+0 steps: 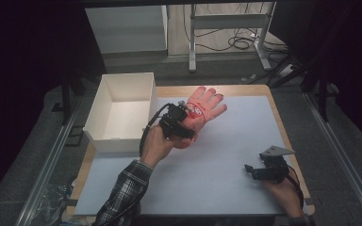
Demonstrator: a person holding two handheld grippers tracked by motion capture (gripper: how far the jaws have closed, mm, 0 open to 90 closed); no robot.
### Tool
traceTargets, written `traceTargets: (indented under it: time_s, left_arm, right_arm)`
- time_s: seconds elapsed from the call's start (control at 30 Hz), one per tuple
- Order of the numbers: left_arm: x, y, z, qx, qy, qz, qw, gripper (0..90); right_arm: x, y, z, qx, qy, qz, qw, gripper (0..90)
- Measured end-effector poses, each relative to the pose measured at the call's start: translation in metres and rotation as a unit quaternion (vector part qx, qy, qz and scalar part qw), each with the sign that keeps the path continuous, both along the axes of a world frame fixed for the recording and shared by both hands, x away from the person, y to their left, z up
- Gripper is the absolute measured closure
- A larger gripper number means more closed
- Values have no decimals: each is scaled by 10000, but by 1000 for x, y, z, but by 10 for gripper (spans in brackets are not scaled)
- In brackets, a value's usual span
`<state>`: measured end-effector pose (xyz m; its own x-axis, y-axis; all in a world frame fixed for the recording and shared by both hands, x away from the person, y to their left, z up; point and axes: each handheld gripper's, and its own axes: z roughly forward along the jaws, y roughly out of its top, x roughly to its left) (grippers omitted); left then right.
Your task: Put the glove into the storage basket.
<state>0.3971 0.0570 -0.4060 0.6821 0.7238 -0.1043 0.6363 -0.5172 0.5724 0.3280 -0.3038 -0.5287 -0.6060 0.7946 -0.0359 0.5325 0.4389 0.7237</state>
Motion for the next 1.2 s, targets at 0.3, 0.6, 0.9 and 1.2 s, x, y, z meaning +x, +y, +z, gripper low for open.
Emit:
traceTargets:
  time_s: [0.3, 0.6, 0.9, 1.2]
  left_arm:
    - [14, 18, 26, -18, -107, 304, 9995, 550]
    - [21, 45, 55, -67, -266, 617, 9977, 550]
    - [25, 86, 78, -33, -351, 1123, 9930, 549]
    - [26, 136, 74, 6, -303, 1781, 9835, 546]
  right_arm:
    - [0, 0, 0, 2, 0, 0, 10000, 197]
    - [0, 0, 0, 8, 1, -1, 10000, 198]
    - [0, 0, 0, 15, 1, 6, 10000, 198]
    - [0, 0, 0, 10, -3, 9, 10000, 198]
